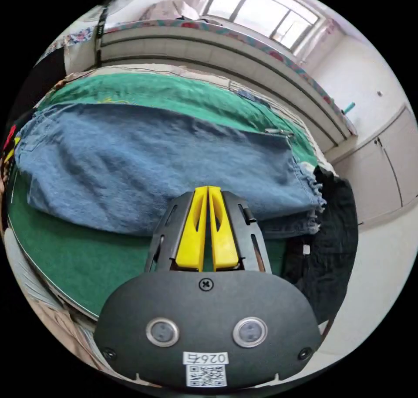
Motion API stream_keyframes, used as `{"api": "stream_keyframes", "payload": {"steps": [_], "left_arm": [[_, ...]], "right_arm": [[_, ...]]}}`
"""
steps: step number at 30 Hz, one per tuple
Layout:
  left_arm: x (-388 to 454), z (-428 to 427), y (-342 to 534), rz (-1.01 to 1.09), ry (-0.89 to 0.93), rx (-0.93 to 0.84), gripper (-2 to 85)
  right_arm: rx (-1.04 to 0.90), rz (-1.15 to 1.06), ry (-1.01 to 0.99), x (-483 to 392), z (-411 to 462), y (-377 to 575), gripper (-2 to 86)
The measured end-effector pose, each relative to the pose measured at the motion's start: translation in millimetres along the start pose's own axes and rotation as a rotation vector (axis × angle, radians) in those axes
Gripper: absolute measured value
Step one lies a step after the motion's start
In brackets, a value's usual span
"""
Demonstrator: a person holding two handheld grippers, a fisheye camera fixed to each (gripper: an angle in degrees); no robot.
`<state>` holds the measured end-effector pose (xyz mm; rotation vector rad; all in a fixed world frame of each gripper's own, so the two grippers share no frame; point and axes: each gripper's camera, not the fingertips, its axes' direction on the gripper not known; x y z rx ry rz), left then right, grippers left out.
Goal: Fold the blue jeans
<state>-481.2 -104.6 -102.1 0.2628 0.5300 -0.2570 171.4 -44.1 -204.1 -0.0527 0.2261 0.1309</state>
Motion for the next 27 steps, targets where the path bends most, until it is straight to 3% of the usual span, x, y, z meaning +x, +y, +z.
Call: {"api": "stream_keyframes", "payload": {"steps": [3,7,11,16,18,19,21,23,27], "left_arm": [[25.5,-3.3,34.4,0.004,0.122,0.064,10.1],[87.2,12.5,60.2,0.112,0.186,0.151,2.3],[207.4,107.4,45.4,0.455,0.2,-0.03,3.0],[344.3,273.8,46.9,0.675,0.315,-0.314,10.6],[402.6,344.2,59.9,0.743,0.398,-0.421,11.7],[416.0,359.0,63.3,0.761,0.409,-0.437,11.9],[465.6,412.0,73.3,0.844,0.393,-0.472,12.7],[497.6,446.6,75.5,0.898,0.341,-0.456,13.0],[562.5,530.8,66.8,0.932,0.24,-0.442,13.2]], "right_arm": [[0.195,0.312,-0.299,95.0,-24.1,31.1,-0.4],[0.21,0.505,-0.318,164.1,-25.4,39.4,2.1],[0.158,0.633,-0.291,228.4,-7.1,43.9,6.8],[0.203,0.671,-0.662,280.0,20.2,29.5,4.8],[0.355,0.568,-0.75,286.8,-11.0,27.1,1.5],[0.375,0.55,-0.728,289.7,-21.2,29.4,0.7],[0.382,0.551,-0.462,306.0,-51.1,50.3,1.5],[0.322,0.552,-0.328,320.7,-53.7,65.2,3.1],[0.248,0.509,-0.49,352.1,-28.7,79.3,6.0]]}}
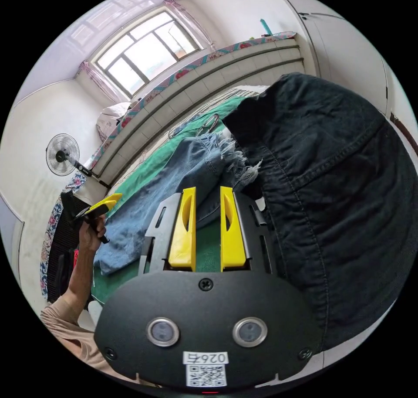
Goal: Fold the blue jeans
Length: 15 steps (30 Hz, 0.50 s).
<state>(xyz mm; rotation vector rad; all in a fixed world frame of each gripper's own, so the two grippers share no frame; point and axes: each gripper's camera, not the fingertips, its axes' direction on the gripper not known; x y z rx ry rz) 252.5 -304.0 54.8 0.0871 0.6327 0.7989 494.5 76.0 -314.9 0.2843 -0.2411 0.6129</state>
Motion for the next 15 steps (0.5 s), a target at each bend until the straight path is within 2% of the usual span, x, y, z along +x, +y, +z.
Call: {"api": "stream_keyframes", "payload": {"steps": [4,8,9,10,12,14,15], "left_arm": [[-3.4,66.0,-65.3,0.008,-0.01,-0.024,14.3],[1.3,154.6,-126.2,0.032,0.004,-0.157,16.0],[6.7,173.8,-137.9,0.067,-0.026,-0.185,16.1],[9.7,182.4,-142.8,0.087,-0.042,-0.192,16.3],[16.9,211.9,-159.3,0.127,-0.095,-0.215,17.5],[16.2,222.2,-169.4,0.121,-0.082,-0.187,18.1],[12.6,222.0,-175.4,0.103,-0.058,-0.137,18.2]], "right_arm": [[-0.015,0.018,-0.066,17.7,17.4,-16.9,9.2],[-0.068,-0.042,-0.177,25.7,27.9,-48.5,0.8],[-0.019,-0.074,-0.224,22.7,10.9,-45.3,0.0],[0.013,-0.098,-0.222,20.9,0.4,-42.2,-0.3],[0.079,-0.188,-0.015,20.6,-27.3,-31.4,0.1],[0.068,-0.165,0.05,36.3,-36.6,-26.1,2.2],[0.052,-0.134,0.021,49.6,-42.8,-22.7,4.7]]}}
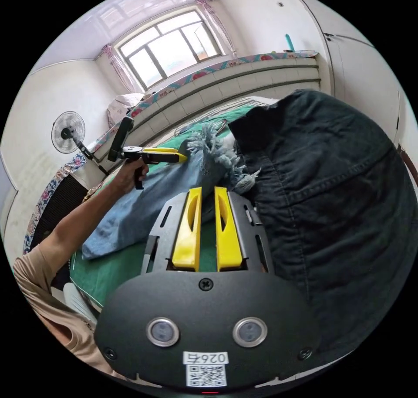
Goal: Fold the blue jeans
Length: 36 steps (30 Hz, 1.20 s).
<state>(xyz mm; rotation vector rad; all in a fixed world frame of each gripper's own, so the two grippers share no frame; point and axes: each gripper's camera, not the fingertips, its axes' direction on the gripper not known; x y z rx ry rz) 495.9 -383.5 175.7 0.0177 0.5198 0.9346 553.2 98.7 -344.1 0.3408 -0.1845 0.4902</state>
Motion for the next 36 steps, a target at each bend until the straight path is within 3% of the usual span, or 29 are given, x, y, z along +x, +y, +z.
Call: {"api": "stream_keyframes", "payload": {"steps": [5,12,14,16,18,20,23,25,26,27,30,33,36], "left_arm": [[-21.1,-8.8,-21.7,-0.042,-0.008,0.17,16.4],[-13.7,84.1,-86.5,0.1,0.172,-0.184,20.2],[-11.3,89.3,-98.1,0.122,0.134,-0.203,18.7],[-13.2,85.9,-108.3,0.147,0.212,-0.188,16.5],[-21.0,67.2,-112.9,0.146,0.271,-0.064,17.9],[-30.7,57.6,-114.0,0.134,0.291,-0.001,22.3],[-40.7,79.9,-121.6,0.113,0.277,-0.1,24.1],[-35.9,107.3,-126.5,0.137,0.239,-0.237,23.5],[-27.8,109.5,-128.6,0.178,0.126,-0.233,22.2],[-18.4,107.5,-132.7,0.277,0.134,-0.252,17.8],[-23.9,80.5,-140.5,0.319,0.218,-0.192,3.5],[-69.3,58.3,-134.0,0.202,0.43,-0.064,3.3],[-106.5,72.0,-122.5,0.028,0.501,-0.091,6.5]], "right_arm": [[0.024,0.108,-0.15,26.8,-13.2,19.5,11.7],[0.021,0.167,-0.178,30.4,13.9,-3.5,17.4],[0.016,0.155,-0.14,26.7,19.8,-11.6,18.5],[0.008,0.151,-0.131,24.3,24.9,-19.0,19.4],[-0.002,0.169,-0.179,27.1,30.5,-24.6,19.6],[0.012,0.189,-0.205,32.1,29.2,-23.2,18.6],[0.02,0.208,-0.215,37.9,29.2,-24.4,16.5],[0.012,0.211,-0.228,37.5,32.1,-28.9,15.6],[0.006,0.211,-0.246,36.2,34.8,-30.6,14.5],[-0.013,0.205,-0.271,35.2,40.6,-30.1,12.7],[0.013,0.204,-0.366,38.6,43.2,-22.6,3.6],[0.127,0.13,-0.411,32.3,21.7,-16.4,1.1],[0.079,0.094,-0.278,23.0,32.5,-16.9,2.7]]}}
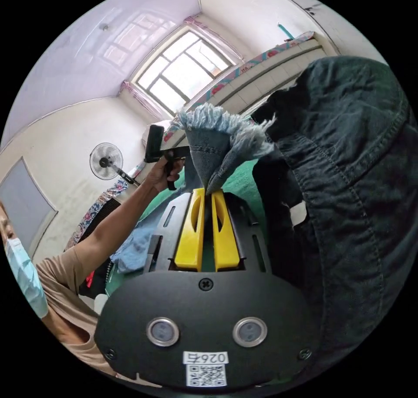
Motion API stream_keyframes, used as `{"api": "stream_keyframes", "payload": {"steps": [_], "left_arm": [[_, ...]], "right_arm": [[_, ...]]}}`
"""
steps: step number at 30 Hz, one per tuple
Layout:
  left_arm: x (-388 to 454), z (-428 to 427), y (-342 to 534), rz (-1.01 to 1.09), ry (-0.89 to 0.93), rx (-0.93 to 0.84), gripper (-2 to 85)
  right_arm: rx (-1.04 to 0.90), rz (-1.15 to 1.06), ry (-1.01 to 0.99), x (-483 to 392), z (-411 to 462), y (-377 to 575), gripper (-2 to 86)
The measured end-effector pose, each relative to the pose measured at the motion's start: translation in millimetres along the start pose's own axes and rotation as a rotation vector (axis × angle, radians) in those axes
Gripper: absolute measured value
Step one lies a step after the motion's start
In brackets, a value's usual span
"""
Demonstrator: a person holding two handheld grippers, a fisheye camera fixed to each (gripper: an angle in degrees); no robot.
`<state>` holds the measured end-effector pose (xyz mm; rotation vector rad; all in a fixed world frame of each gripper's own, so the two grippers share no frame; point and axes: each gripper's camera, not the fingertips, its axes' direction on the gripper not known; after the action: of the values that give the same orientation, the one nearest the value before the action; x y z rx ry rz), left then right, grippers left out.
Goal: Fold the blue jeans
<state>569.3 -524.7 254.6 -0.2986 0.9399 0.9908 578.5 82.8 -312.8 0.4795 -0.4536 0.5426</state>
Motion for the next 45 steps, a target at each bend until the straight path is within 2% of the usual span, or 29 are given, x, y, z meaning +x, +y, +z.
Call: {"api": "stream_keyframes", "payload": {"steps": [1,3,5,7,10,12,17,20,24,31,33,35,38,42,44,45], "left_arm": [[-3.8,1.4,1.7,-0.019,-0.018,-0.009,7.6],[-9.2,5.8,4.8,-0.03,-0.081,-0.033,16.3],[-6.4,3.8,4.3,-0.002,-0.157,-0.056,17.4],[-3.9,1.2,2.7,0.008,-0.256,-0.099,14.9],[2.2,-11.5,0.5,0.042,-0.202,-0.156,4.0],[12.9,-40.5,10.5,0.094,-0.164,-0.092,2.3],[39.3,-136.0,55.7,0.175,-0.059,0.06,1.2],[61.6,-198.0,109.5,0.196,-0.119,0.067,1.1],[74.8,-263.7,207.0,0.128,-0.266,0.009,1.6],[33.1,-318.3,361.4,-0.184,-0.29,0.091,5.3],[16.8,-335.2,413.6,-0.332,-0.281,0.087,8.9],[16.6,-352.8,448.9,-0.427,-0.316,0.115,11.2],[45.1,-388.4,491.9,-0.443,-0.339,0.313,9.9],[119.7,-403.6,497.4,-0.248,-0.424,0.561,2.5],[144.0,-387.8,477.5,-0.152,-0.45,0.549,0.2],[151.6,-369.6,459.9,-0.117,-0.453,0.485,-0.3]], "right_arm": [[-0.029,0.03,-0.016,4.1,4.7,-1.0,3.8],[-0.066,0.126,-0.132,19.4,15.1,1.3,7.1],[-0.053,0.145,-0.12,18.7,18.2,7.0,7.8],[-0.065,0.16,-0.093,14.5,26.2,8.0,8.0],[-0.134,0.117,-0.046,-0.7,45.0,5.8,3.6],[-0.048,0.019,-0.058,-27.5,39.5,16.6,0.1],[0.06,-0.177,-0.127,-101.7,35.1,42.3,-1.2],[0.044,-0.364,-0.156,-170.2,47.5,57.3,-1.3],[-0.113,-0.647,-0.188,-275.2,100.2,87.9,-1.3],[-0.46,-0.913,-0.247,-389.7,235.4,163.9,1.3],[-0.77,-0.984,-0.213,-408.4,294.5,202.1,4.7],[-0.906,-0.989,-0.259,-411.8,313.5,216.9,5.8],[-0.819,-0.952,-0.259,-408.4,304.3,205.8,5.6],[-0.675,-0.856,-0.243,-387.1,291.8,181.9,3.5],[-0.661,-0.804,-0.2,-374.5,303.7,183.5,2.4],[-0.683,-0.779,-0.188,-368.0,318.2,189.5,1.7]]}}
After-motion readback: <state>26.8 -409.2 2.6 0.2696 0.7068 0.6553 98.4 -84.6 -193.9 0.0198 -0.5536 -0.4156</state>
